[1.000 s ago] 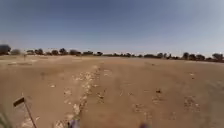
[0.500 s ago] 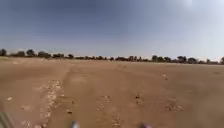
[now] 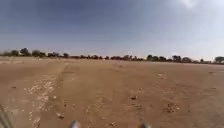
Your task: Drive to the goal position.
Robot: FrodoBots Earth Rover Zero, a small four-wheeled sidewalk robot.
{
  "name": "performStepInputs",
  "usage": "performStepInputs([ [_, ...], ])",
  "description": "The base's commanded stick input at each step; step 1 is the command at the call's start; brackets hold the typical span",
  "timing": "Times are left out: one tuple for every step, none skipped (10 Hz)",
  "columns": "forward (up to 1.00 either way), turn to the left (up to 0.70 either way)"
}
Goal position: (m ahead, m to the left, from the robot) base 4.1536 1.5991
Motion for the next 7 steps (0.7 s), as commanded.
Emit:
performStepInputs([
  [0.7, 0.0],
  [0.7, 0.0],
  [0.7, 0.0],
  [0.7, 0.0],
  [0.7, 0.0],
  [0.7, 0.0],
  [0.7, 0.0],
])
